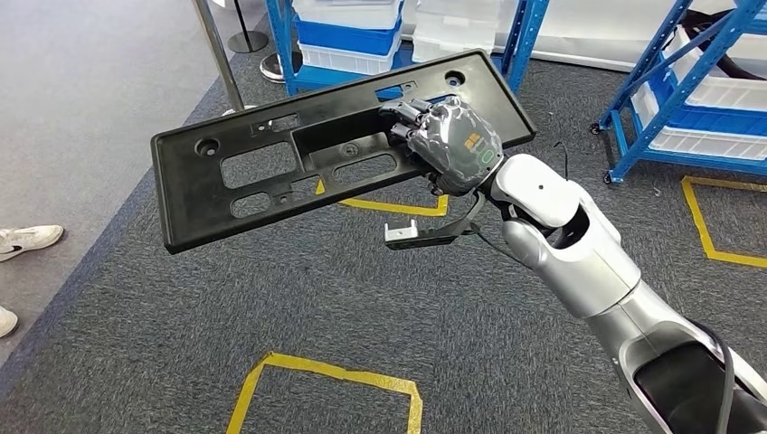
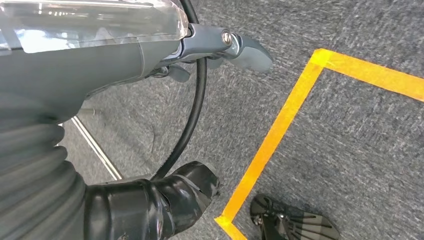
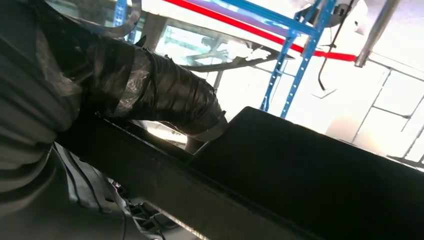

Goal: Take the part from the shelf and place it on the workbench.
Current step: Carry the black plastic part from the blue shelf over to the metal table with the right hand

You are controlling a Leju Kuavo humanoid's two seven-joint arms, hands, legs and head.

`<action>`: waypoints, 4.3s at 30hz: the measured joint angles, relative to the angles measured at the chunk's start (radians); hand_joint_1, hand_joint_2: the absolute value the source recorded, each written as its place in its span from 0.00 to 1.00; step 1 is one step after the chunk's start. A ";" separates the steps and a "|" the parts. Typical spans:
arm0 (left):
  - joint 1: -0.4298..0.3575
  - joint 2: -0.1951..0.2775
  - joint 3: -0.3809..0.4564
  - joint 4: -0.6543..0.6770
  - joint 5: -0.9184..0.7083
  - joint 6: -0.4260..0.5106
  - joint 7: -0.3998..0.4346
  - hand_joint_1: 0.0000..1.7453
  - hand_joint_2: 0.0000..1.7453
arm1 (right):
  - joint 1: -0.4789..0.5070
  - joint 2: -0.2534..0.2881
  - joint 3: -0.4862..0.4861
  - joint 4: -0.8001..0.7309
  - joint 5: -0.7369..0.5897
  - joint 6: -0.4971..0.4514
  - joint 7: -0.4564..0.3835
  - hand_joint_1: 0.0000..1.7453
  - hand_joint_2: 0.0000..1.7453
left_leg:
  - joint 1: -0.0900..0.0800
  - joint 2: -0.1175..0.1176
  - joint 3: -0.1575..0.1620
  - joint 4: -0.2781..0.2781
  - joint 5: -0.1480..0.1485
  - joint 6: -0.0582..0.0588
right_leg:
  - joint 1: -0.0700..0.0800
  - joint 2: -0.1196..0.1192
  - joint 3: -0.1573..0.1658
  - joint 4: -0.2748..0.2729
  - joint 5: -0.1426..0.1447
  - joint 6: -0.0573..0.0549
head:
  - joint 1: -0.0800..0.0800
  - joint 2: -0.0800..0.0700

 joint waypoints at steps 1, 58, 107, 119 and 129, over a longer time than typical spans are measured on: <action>0.001 0.000 0.000 0.000 0.000 0.000 0.000 0.00 1.00 | -0.001 0.001 0.000 0.000 0.000 0.000 0.002 1.00 1.00 | 0.000 -0.010 -0.002 -0.003 0.005 0.005 | 0.001 -0.007 0.001 -0.001 0.002 0.004 | 0.000 0.000; 0.005 -0.002 0.006 0.006 -0.033 -0.004 0.011 0.00 1.00 | -0.005 -0.014 0.030 -0.027 0.003 0.035 0.010 1.00 1.00 | 0.019 -0.030 -0.098 0.126 0.005 -0.031 | -0.012 0.023 0.015 -0.002 -0.013 -0.012 | -0.004 0.000; 0.017 0.009 0.006 0.008 -0.073 0.020 0.112 0.00 1.00 | -0.006 -0.011 0.046 -0.028 0.001 0.038 0.023 1.00 1.00 | 0.010 -0.164 -0.055 0.004 0.060 0.014 | -0.001 0.159 -0.004 0.014 -0.004 -0.005 | -0.002 0.000; 0.024 0.011 0.006 0.010 -0.073 0.019 0.112 0.00 1.00 | -0.014 -0.006 0.047 -0.024 0.000 0.040 0.021 1.00 1.00 | 0.027 -0.039 -0.120 0.140 0.015 -0.033 | 0.000 0.030 0.028 -0.020 -0.005 -0.022 | -0.004 0.000; 0.024 0.012 0.006 0.010 -0.074 0.008 0.111 0.00 1.00 | -0.016 -0.003 0.047 -0.022 -0.001 0.039 0.021 1.00 1.00 | 0.018 -0.059 -0.027 -0.029 0.065 0.021 | -0.009 0.072 -0.036 0.145 -0.112 0.018 | -0.003 0.000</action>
